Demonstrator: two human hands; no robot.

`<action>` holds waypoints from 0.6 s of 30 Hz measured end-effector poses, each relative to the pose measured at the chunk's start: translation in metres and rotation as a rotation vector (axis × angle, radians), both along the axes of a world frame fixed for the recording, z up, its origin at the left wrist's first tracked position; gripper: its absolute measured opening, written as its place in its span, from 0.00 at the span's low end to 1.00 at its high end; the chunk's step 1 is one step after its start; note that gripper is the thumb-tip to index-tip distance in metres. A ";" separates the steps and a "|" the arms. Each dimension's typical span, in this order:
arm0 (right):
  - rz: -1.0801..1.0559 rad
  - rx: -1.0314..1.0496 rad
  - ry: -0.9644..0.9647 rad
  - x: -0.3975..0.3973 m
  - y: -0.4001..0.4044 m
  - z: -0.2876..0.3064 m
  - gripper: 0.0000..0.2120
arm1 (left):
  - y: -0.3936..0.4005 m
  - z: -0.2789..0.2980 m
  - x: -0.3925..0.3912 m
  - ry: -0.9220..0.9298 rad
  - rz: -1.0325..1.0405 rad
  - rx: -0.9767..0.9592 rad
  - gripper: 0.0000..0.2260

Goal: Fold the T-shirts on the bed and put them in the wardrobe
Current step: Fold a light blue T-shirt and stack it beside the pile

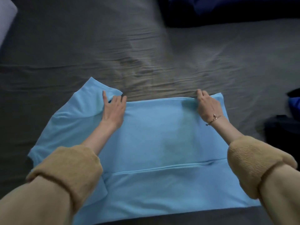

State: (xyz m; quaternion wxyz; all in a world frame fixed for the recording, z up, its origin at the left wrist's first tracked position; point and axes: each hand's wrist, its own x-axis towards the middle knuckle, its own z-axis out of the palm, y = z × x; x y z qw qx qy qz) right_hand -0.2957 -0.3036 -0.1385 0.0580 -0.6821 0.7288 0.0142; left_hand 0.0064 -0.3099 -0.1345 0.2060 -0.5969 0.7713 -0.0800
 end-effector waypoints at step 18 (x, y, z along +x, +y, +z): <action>0.068 -0.110 0.052 -0.030 0.134 0.010 0.21 | 0.130 0.015 0.031 0.060 -0.259 -0.155 0.16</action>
